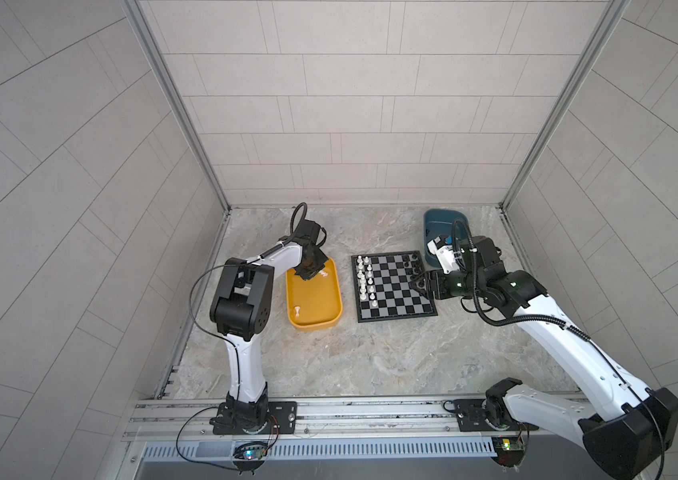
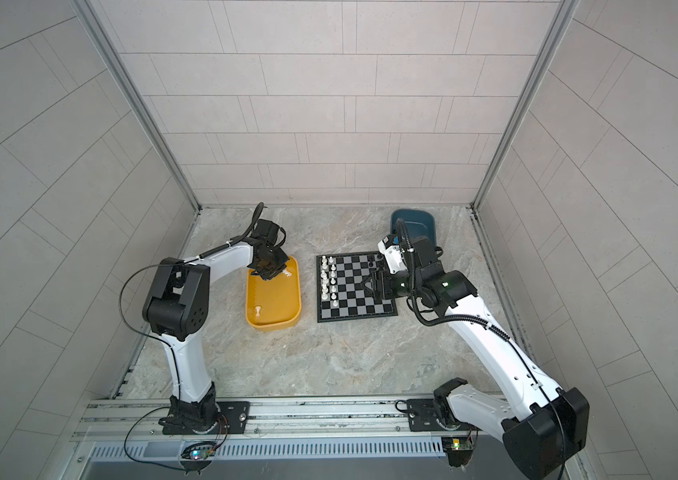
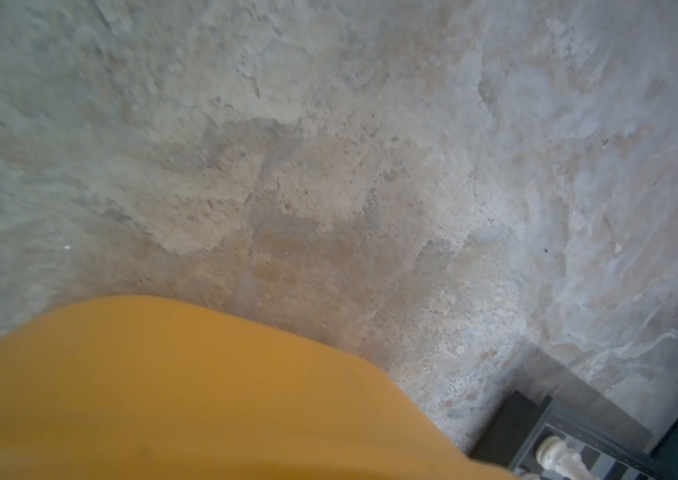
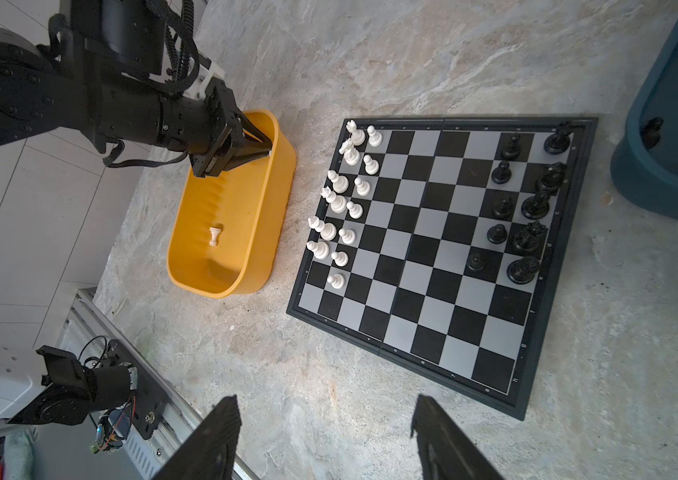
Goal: Set up the chess pieces on the board
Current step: 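Grasp a white piece in the yellow tray with the left gripper and lift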
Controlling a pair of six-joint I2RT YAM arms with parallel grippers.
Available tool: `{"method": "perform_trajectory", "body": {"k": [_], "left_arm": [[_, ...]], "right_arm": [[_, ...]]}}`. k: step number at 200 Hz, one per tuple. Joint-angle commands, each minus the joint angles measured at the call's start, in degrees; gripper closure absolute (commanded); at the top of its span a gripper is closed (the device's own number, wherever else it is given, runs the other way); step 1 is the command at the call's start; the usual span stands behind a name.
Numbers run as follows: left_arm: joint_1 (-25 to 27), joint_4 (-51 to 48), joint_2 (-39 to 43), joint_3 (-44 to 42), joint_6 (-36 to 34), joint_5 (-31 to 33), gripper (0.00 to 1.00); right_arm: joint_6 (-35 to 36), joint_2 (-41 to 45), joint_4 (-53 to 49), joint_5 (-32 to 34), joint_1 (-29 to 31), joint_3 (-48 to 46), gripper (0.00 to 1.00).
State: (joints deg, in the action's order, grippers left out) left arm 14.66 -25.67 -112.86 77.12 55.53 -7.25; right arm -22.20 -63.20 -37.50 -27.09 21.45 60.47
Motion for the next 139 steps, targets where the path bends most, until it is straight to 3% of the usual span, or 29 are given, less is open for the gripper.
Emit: {"method": "perform_trajectory", "body": {"k": [1, 50, 94, 109, 139], "left_arm": [[0.2, -4.8, 2.6, 0.4, -1.7, 2.3, 0.90], [-0.7, -15.9, 10.7, 2.2, -12.0, 1.4, 0.99], [0.2, -25.5, 16.2, 2.7, -25.5, -9.2, 0.99], [2.7, -29.1, 18.3, 3.3, -29.9, -10.7, 0.99], [15.0, -38.1, 17.2, 9.9, -37.0, -10.5, 0.98]], "right_arm": [[-0.6, 1.0, 0.3, -0.4, -0.4, -0.2, 0.33], [-1.4, 1.2, 1.4, -0.8, -0.4, 0.1, 0.32], [-2.0, 1.4, 1.0, -1.0, -1.0, 0.8, 0.32], [-2.5, 2.0, 1.0, -0.7, -1.7, 0.1, 0.32], [-3.8, 3.5, 0.4, -0.6, -3.2, -2.5, 0.32]]}}
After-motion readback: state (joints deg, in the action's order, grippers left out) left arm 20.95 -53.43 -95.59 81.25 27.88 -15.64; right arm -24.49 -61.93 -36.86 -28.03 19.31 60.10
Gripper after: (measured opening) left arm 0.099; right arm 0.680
